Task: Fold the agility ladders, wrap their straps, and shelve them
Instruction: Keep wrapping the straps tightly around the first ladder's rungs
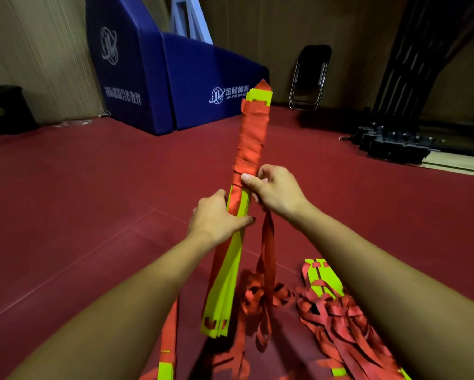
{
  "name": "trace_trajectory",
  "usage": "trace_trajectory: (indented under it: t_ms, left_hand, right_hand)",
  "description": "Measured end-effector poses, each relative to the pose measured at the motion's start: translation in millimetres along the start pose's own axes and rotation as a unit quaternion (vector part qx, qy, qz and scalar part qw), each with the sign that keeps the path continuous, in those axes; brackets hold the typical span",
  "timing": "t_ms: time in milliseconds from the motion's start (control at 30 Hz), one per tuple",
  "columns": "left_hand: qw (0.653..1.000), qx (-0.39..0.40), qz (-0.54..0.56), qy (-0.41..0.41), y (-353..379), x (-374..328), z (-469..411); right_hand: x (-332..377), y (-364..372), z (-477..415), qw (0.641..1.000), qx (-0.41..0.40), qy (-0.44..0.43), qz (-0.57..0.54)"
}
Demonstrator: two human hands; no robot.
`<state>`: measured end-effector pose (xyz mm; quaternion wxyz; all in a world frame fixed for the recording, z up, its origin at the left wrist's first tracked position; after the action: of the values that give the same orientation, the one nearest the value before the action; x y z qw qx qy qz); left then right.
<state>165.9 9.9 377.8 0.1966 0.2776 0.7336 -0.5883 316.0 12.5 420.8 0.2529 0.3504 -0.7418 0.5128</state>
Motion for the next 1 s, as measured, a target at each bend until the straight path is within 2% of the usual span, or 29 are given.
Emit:
trace_trajectory:
  t_ms: [133,333,400,567,733,867,1000]
  left_hand:
    - [0.999,-0.022,-0.026,0.027,-4.3,-9.7,0.4]
    - [0.998,-0.013,0.059,0.026,-9.2,-3.2,-3.6]
    - [0.997,-0.005,0.070,0.030,-10.2,-2.3,-3.8]
    - [0.989,0.034,0.137,0.038,-5.7,2.5,-5.3]
    - [0.979,0.067,0.188,0.046,-3.3,-2.3,-4.2]
    - [0.963,0.083,0.255,0.032,4.0,-4.4,-5.5]
    - [0.942,0.094,0.322,0.008,3.6,-7.3,-2.7]
  right_hand:
    - [5.5,-7.0,1.5,1.000,-0.011,-0.003,0.022]
    - [10.7,-10.6,4.2,0.990,0.114,-0.021,-0.079]
    - [9.9,-10.6,4.7,0.989,0.129,-0.026,-0.069]
    - [4.6,-10.5,2.4,0.992,0.113,-0.037,-0.039]
    - [6.0,-11.2,1.6,0.992,0.102,-0.045,-0.064]
    - [2.9,-5.6,0.9,0.986,0.136,-0.028,-0.093]
    - [-3.1,-11.0,0.0,0.988,0.115,-0.015,-0.098]
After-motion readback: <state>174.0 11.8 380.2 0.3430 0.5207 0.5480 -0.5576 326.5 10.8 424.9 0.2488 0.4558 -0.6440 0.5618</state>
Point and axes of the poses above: each hand's wrist, its own z-axis away from the middle knuckle, its own y-axis out of the palm, x = y × z, the point moved 6 cm from there along -z, towards the middle knuckle, and after that the axes turned 5 degrees about z, right-handed, at the moved point
